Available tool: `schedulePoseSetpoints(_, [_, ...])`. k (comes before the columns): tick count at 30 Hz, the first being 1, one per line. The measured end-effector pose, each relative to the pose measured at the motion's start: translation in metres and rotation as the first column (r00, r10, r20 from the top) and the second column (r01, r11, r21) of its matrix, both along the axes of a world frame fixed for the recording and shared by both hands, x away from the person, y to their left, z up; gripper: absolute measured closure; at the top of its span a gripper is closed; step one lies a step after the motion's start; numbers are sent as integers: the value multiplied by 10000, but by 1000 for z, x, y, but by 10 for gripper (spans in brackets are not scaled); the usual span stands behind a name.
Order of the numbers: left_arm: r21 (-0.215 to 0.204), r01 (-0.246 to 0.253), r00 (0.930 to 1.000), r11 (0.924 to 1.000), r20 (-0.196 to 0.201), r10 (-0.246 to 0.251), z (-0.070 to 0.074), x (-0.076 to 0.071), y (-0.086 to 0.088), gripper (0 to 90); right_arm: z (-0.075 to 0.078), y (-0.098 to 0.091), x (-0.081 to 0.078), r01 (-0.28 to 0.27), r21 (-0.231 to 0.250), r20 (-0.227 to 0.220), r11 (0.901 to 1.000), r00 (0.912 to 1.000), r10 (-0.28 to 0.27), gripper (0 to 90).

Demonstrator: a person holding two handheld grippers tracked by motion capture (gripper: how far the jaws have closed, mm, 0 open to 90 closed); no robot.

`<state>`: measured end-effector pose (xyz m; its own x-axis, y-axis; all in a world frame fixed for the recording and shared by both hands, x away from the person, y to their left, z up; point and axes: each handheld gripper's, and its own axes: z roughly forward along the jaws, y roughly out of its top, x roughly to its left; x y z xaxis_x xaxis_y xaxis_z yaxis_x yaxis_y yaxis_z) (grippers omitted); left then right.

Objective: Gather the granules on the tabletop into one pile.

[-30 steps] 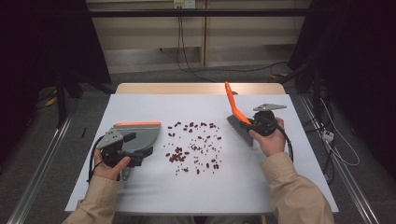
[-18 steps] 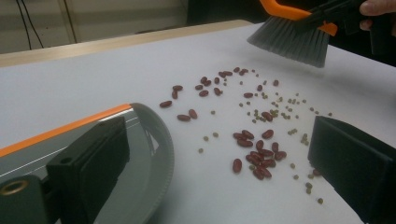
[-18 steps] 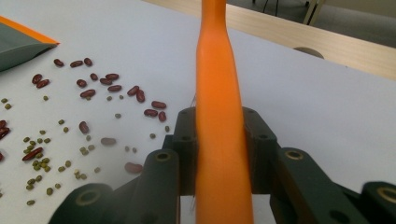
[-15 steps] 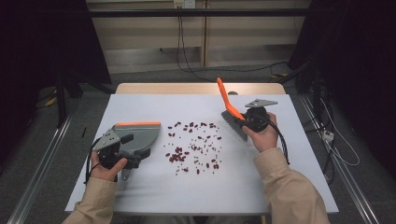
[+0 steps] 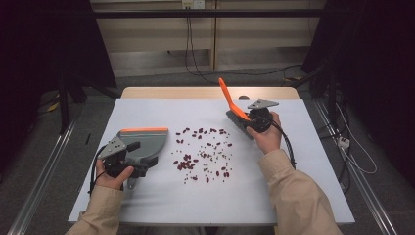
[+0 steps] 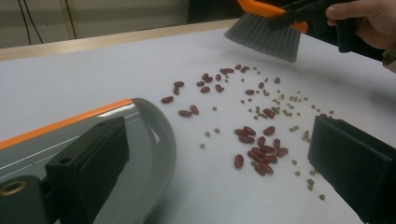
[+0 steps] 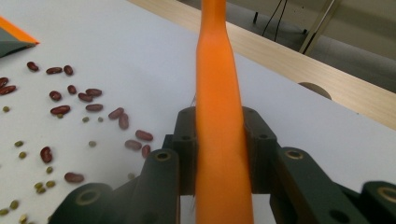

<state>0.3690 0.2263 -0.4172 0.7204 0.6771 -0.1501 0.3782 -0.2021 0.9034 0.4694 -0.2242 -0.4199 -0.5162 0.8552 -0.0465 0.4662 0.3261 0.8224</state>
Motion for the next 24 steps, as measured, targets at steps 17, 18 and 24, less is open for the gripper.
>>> schedulePoseSetpoints(17, [42,-76,10000,10000,56,76,0,-1,2,52,-10,38,5,-2376,-1547,-284,9590,9713,2361,714])
schedulePoseSetpoints(18, [21,-82,9999,10000,59,82,0,-2,2,52,-10,37,2,-2585,-1565,-328,9533,9660,2566,714])
schedulePoseSetpoints(24, [-52,-155,9998,9999,130,156,1,-2,3,52,-7,36,-12,-3315,-1729,-511,9275,9434,3277,714])
